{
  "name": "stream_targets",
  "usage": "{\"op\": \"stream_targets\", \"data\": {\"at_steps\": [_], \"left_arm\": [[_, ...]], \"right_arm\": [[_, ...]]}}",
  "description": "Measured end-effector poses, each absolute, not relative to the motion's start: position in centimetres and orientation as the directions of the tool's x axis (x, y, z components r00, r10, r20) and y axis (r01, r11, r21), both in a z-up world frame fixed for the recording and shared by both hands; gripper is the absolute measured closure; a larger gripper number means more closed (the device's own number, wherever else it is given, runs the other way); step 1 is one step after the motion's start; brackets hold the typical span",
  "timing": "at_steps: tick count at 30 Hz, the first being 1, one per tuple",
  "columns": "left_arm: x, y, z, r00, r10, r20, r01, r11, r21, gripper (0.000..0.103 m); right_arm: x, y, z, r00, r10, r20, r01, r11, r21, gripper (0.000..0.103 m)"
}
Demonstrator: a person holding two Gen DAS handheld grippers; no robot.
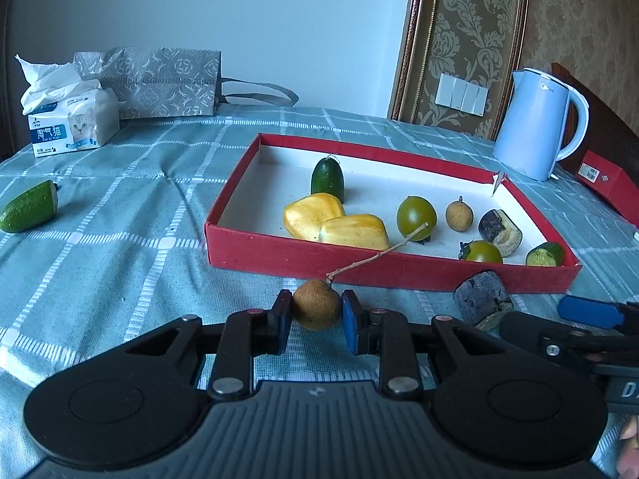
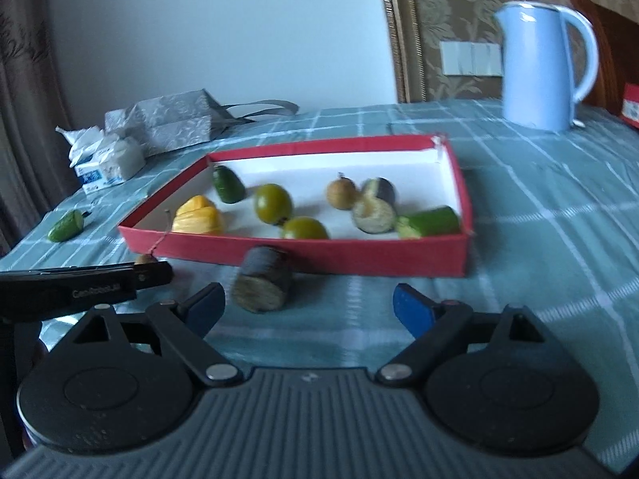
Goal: Organize fruits
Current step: 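Grasp the dark eggplant chunk beside the tray with the right gripper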
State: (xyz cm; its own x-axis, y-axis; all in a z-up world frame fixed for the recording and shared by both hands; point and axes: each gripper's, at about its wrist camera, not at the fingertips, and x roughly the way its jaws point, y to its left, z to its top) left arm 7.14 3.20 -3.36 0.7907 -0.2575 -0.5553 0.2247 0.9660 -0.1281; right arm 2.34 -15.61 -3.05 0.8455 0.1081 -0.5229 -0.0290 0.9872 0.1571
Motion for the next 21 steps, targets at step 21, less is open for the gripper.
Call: {"op": "stream_targets", "data": {"at_steps": [21], "left_arm": [[7.1, 3.4, -3.4, 0.79, -0.262, -0.554, 0.225, 0.965, -0.136, 0.077]], "right_arm": [[6.3, -12.0, -3.8, 0.817, 0.035, -0.575, 0.018, 0.996, 0.085, 0.021]]}}
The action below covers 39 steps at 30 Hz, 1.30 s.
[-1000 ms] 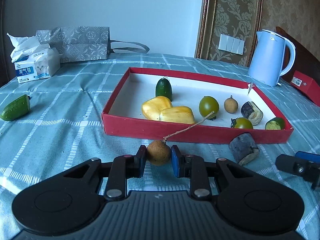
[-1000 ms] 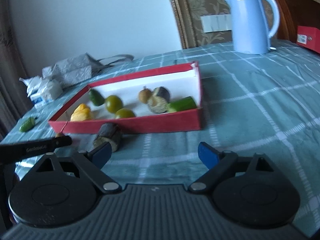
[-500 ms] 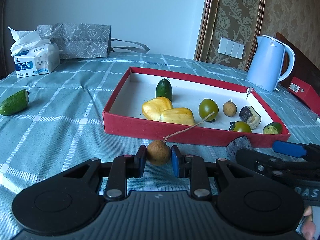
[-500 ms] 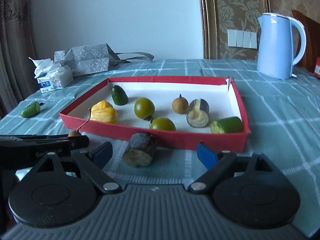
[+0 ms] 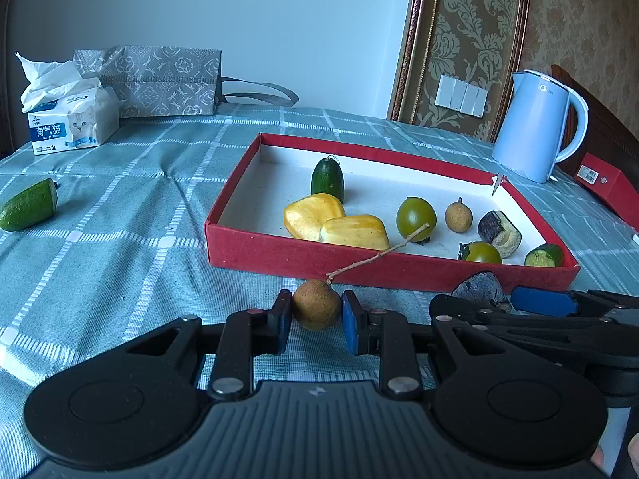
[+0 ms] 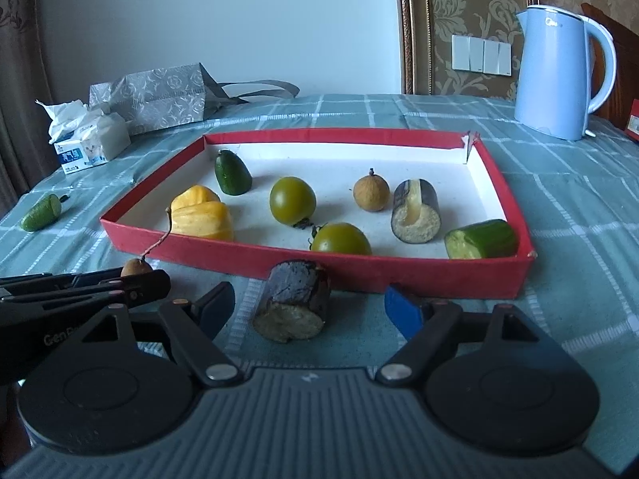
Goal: Organize fruits
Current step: 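Grasp the dark eggplant chunk beside the tray with the right gripper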
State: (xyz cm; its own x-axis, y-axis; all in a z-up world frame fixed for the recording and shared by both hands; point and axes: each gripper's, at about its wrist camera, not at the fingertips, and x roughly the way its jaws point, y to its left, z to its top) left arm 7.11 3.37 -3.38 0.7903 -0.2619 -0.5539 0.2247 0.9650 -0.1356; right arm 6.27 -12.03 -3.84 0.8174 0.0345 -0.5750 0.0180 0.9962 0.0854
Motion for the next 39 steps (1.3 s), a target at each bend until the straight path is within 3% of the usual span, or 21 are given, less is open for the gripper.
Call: {"op": "stream_targets", "data": {"at_steps": [8, 16, 19, 21, 24, 39], "left_arm": [[7.1, 3.4, -3.4, 0.79, -0.261, -0.554, 0.225, 0.965, -0.135, 0.077], [7.1, 3.3, -3.4, 0.79, -0.262, -0.554, 0.225, 0.965, -0.136, 0.077], [7.1, 3.3, -3.4, 0.79, -0.262, -0.554, 0.225, 0.965, -0.135, 0.077], [7.1, 3.3, -3.4, 0.79, -0.262, -0.554, 0.225, 0.965, -0.135, 0.077], [7.1, 3.3, -3.4, 0.79, -0.263, -0.554, 0.225, 0.965, -0.137, 0.077], [7.1, 3.4, -3.4, 0.79, -0.263, -0.553, 0.225, 0.965, -0.138, 0.077]], "right_arm": [[6.3, -12.0, -3.9, 0.816, 0.013, -0.579, 0.034, 0.997, 0.07, 0.033], [6.2, -12.0, -3.8, 0.815, 0.009, -0.58, 0.035, 0.997, 0.064, 0.035], [6.1, -12.0, -3.8, 0.816, 0.005, -0.577, 0.036, 0.998, 0.06, 0.043], [5.9, -12.0, -3.7, 0.818, 0.014, -0.575, 0.021, 0.998, 0.054, 0.057], [5.7, -11.2, -3.7, 0.823, 0.018, -0.568, -0.009, 1.0, 0.019, 0.069], [3.2, -14.1, -3.4, 0.833, 0.007, -0.554, 0.003, 1.0, 0.017, 0.07]]}}
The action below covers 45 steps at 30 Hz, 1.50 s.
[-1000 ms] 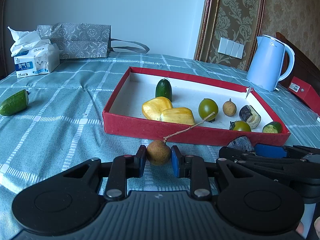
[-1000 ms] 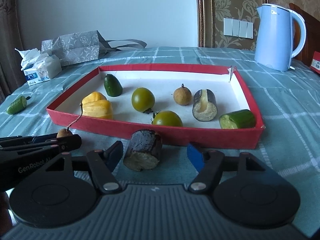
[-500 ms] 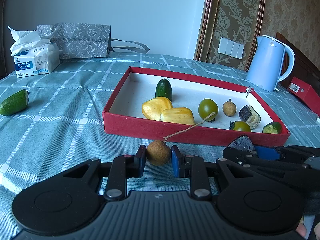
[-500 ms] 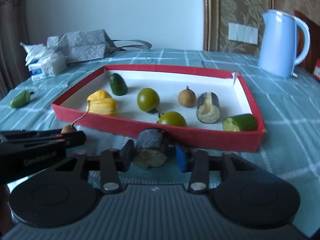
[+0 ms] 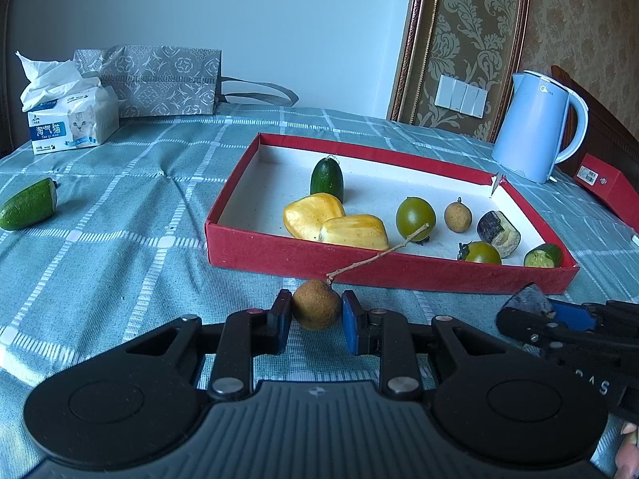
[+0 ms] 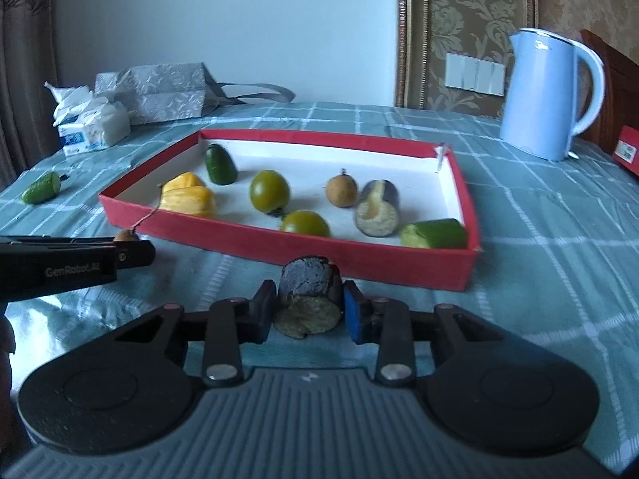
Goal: Organize fruits
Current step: 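Grasp the dark eggplant chunk beside the tray with the right gripper, then carry the stemmed brown fruit into the tray and open the left gripper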
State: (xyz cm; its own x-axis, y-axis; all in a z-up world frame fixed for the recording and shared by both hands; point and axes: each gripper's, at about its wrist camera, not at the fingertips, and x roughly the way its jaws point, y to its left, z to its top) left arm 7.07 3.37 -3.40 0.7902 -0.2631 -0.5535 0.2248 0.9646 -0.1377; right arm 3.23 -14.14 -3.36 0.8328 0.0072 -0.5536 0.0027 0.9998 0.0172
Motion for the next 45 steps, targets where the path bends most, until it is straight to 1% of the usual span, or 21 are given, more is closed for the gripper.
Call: {"op": "stream_targets", "data": {"at_steps": [4, 9, 12, 16, 19, 23, 27, 29, 32, 38, 40, 45], "left_arm": [[7.0, 3.4, -3.3, 0.794, -0.263, -0.548, 0.223, 0.965, -0.14, 0.077], [6.5, 3.6, -3.2, 0.803, -0.282, -0.525, 0.241, 0.959, -0.148, 0.077], [6.0, 3.6, -2.9, 0.809, -0.304, -0.503, 0.261, 0.953, -0.157, 0.077], [5.7, 3.8, -2.5, 0.82, -0.316, -0.477, 0.265, 0.949, -0.173, 0.077], [5.7, 3.7, -1.7, 0.826, -0.325, -0.461, 0.275, 0.946, -0.174, 0.077], [7.0, 2.6, 0.9, 0.832, -0.347, -0.434, 0.306, 0.938, -0.164, 0.077], [10.1, 0.2, 1.9, 0.829, -0.317, -0.461, 0.304, 0.947, -0.104, 0.077], [11.7, -0.7, 1.6, 0.815, -0.315, -0.486, 0.304, 0.947, -0.104, 0.077], [13.9, -2.2, 0.6, 0.807, -0.28, -0.52, 0.29, 0.955, -0.064, 0.077], [16.8, -2.9, -1.4, 0.767, -0.254, -0.59, 0.264, 0.962, -0.072, 0.077], [17.5, -3.1, -1.6, 0.758, -0.263, -0.597, 0.271, 0.959, -0.079, 0.077], [18.7, -4.6, -2.2, 0.76, -0.222, -0.611, 0.264, 0.964, -0.023, 0.077]], "right_arm": [[3.5, -15.1, -3.6, 0.826, 0.023, -0.564, 0.014, 0.998, 0.062, 0.07], [3.5, -14.4, -3.6, 0.824, 0.001, -0.566, 0.011, 1.0, 0.017, 0.069], [3.8, -14.6, -3.8, 0.815, 0.015, -0.579, 0.005, 0.999, 0.033, 0.069], [3.8, -14.2, -3.8, 0.814, 0.002, -0.581, 0.005, 1.0, 0.01, 0.069], [3.7, -14.3, -3.8, 0.814, 0.003, -0.581, 0.005, 1.0, 0.012, 0.069], [3.8, -14.1, -3.8, 0.813, -0.001, -0.582, 0.005, 1.0, 0.004, 0.069], [3.8, -14.1, -3.8, 0.813, -0.003, -0.582, 0.005, 1.0, 0.002, 0.069], [3.8, -14.1, -3.8, 0.813, -0.003, -0.582, 0.005, 1.0, 0.001, 0.069], [3.8, -14.1, -3.8, 0.813, -0.002, -0.582, 0.005, 1.0, 0.004, 0.069], [3.8, -14.1, -3.8, 0.813, -0.002, -0.582, 0.005, 1.0, 0.003, 0.069], [3.8, -14.1, -3.8, 0.813, -0.002, -0.582, 0.005, 1.0, 0.003, 0.069], [3.8, -14.1, -3.8, 0.813, -0.002, -0.582, 0.005, 1.0, 0.003, 0.069]]}}
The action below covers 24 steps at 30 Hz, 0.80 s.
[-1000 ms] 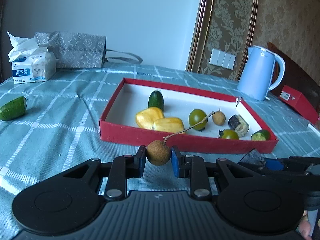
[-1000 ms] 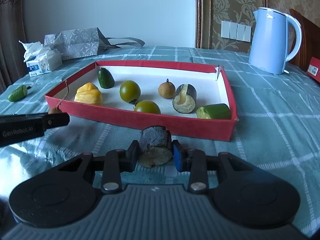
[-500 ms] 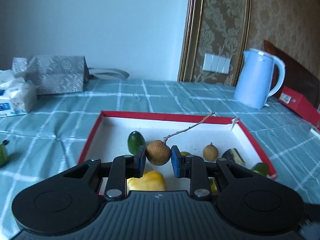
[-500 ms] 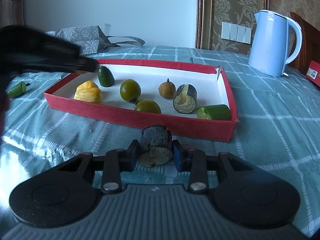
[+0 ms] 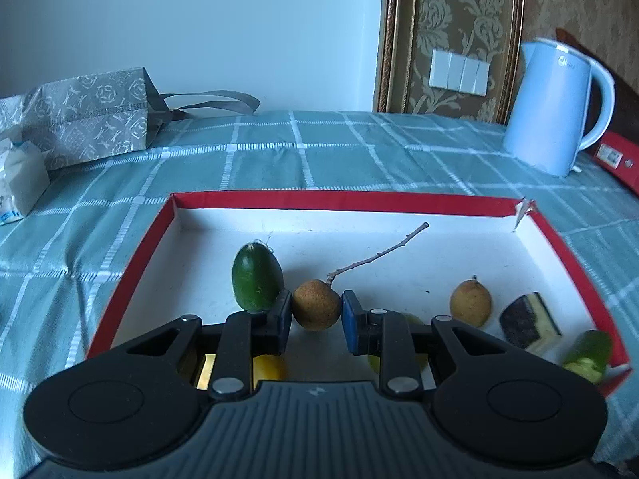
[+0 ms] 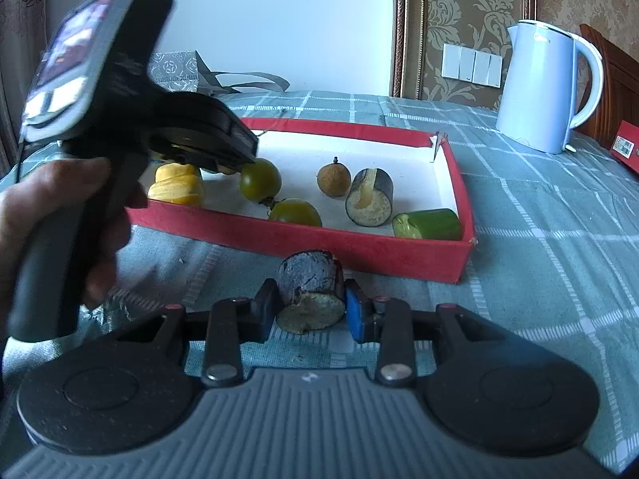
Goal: Organize fruits
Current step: 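Carry the stemmed brown fruit into the tray and open the left gripper, then withdraw the open left gripper from the tray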
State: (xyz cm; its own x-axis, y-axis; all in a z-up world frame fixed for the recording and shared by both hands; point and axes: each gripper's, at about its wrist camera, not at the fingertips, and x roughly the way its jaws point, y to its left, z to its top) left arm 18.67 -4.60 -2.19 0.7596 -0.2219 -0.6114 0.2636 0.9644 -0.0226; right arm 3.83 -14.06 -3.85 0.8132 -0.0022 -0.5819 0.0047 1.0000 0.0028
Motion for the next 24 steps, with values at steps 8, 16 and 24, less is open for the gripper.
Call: {"op": "stream_targets", "data": {"at_steps": [8, 16, 24], "left_arm": [[19.5, -5.0, -2.4, 0.78, -0.2, -0.593, 0.248, 0.969, -0.001, 0.071], [18.2, -5.2, -2.2, 0.828, -0.169, -0.535, 0.228, 0.972, 0.046, 0.022], [16.6, -3.7, -1.3, 0.851, -0.154, -0.502, 0.19, 0.982, 0.021, 0.022]], "right_arm": [[3.8, -14.1, -3.9, 0.813, -0.002, -0.582, 0.005, 1.0, 0.003, 0.069], [3.8, -14.1, -3.9, 0.813, -0.002, -0.582, 0.004, 1.0, 0.002, 0.069], [3.8, -14.0, -3.9, 0.813, -0.004, -0.582, 0.004, 1.0, 0.0, 0.069]]}}
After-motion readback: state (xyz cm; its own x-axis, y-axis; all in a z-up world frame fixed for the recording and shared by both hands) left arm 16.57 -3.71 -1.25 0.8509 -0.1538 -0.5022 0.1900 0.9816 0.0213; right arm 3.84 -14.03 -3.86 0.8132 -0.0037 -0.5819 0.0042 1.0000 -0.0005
